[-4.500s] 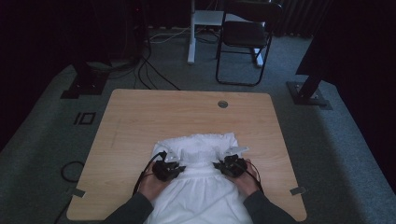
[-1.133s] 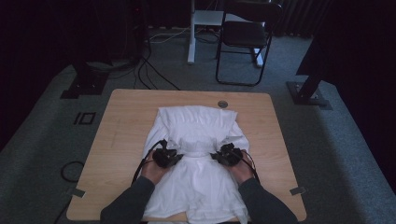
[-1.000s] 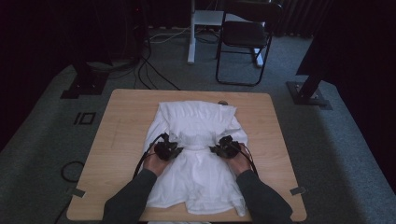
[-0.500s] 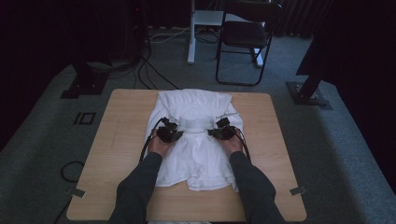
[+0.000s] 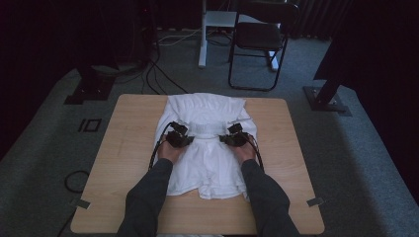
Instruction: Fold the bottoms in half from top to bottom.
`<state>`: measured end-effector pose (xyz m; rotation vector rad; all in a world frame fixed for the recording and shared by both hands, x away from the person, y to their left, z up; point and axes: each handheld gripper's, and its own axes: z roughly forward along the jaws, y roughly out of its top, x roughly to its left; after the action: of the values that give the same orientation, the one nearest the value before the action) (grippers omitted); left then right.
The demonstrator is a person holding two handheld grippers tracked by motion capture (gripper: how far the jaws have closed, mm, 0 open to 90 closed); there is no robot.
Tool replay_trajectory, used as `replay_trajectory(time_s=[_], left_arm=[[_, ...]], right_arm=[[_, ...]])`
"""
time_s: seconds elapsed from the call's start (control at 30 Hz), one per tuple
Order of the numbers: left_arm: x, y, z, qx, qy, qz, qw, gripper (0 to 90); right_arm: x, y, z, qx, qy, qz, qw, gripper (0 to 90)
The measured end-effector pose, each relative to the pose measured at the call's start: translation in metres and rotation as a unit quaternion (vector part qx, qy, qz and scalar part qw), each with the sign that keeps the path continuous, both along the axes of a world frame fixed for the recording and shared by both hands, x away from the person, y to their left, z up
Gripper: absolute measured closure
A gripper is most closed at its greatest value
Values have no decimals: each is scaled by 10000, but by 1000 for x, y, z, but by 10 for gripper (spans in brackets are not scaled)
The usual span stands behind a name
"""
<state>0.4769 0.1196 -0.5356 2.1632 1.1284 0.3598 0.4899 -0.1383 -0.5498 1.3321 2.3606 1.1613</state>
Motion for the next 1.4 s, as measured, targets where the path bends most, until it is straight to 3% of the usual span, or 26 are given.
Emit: replay_trajectory(time_s=[0.07,0.13,0.2,0.3,0.37,0.5,0.57,0.63,0.7,0.8,1.0,1.1,1.17,1.23,1.27,1.33,1.4], left_arm=[[-1,1,6,-31,16,8,10000,852],[-3,4,18,-176,-109,-2,9998,854],[-7,7,31,-448,-169,-17,9989,854],[-18,11,58,-738,-443,-148,9962,854],[-27,12,77,-735,-617,-304,9949,854],[-52,13,112,-874,-1052,-513,9893,854],[-67,14,123,-819,-1235,-640,9869,853],[-78,15,126,-762,-1297,-724,9860,853],[-90,17,121,-765,-1244,-812,9859,852],[-103,19,101,-706,-1043,-902,9879,850],[-108,20,37,-508,-277,-899,9943,843],[-106,17,8,-306,27,-887,9956,834],[-104,16,-7,-312,235,-835,9957,816],[-103,18,-10,-532,329,-776,9950,759],[-103,18,-7,-521,351,-759,9951,700],[-105,19,2,-435,286,-711,9961,589],[-108,22,12,-553,168,-700,9959,549]], right_arm=[[0,2,6,-173,-79,68,9998,839],[-2,0,17,-221,-228,112,9994,840],[-4,-4,29,-136,-380,97,9991,840],[-10,-12,53,135,-683,131,9975,839],[-16,-16,71,193,-888,193,9957,839],[-37,-24,106,342,-1403,319,9890,839],[-50,-27,120,375,-1596,404,9856,839],[-64,-28,127,320,-1718,522,9832,838],[-76,-29,126,266,-1710,638,9828,838],[-93,-28,110,187,-1577,785,9842,837],[-110,-23,48,-97,-988,897,9910,834],[-110,-19,18,-210,-641,870,9939,833],[-110,-17,3,-295,-493,857,9947,832],[-109,-17,-2,-276,-431,845,9951,817],[-108,-17,-2,-278,-403,829,9954,783],[-107,-19,1,-237,-304,829,9958,640],[-109,-22,6,-193,-273,839,9959,521]])
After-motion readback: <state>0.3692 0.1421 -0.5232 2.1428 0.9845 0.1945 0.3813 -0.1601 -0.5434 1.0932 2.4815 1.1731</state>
